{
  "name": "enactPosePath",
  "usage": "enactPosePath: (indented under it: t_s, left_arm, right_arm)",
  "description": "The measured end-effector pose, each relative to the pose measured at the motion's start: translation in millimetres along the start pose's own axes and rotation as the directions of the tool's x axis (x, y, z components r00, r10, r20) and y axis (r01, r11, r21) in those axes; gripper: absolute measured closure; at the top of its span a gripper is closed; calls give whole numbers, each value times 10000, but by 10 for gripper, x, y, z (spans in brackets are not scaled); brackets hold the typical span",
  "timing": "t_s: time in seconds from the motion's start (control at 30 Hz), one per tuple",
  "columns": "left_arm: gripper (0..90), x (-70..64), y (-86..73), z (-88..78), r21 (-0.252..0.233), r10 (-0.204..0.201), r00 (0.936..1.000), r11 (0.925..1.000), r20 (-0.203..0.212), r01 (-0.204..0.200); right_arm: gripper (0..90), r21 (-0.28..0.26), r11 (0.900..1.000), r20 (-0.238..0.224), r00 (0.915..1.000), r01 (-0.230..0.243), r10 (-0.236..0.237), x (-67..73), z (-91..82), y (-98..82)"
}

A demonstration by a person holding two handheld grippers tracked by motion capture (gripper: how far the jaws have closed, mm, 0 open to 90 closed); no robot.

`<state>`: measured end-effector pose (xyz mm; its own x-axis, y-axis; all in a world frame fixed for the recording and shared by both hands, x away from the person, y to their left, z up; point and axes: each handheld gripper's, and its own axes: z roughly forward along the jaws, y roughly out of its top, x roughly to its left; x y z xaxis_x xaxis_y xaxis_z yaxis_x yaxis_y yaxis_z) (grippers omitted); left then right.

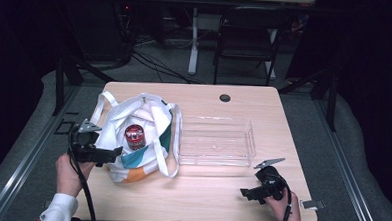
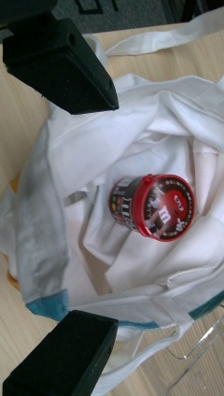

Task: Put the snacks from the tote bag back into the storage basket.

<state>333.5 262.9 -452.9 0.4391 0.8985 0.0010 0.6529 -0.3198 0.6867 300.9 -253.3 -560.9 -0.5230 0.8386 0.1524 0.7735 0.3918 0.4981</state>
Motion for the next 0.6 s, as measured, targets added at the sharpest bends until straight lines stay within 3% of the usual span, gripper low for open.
enactPosePath:
  t_s: [0.03,0.27,0.6]
  left_arm:
    - [0,-2,31,12,32,13,10000,10000,-15,-13]
    - [0,-11,206,130,35,137,9998,9999,-158,-137]
    - [0,-4,391,325,464,145,9999,9988,-43,-143]
  right_arm:
    - [89,224,9997,25,10000,74,-75,-6,-11,3]
    - [89,197,9998,31,10000,38,-38,-15,-16,-9]
    - [90,203,9998,33,10000,60,-61,-17,-13,-9]
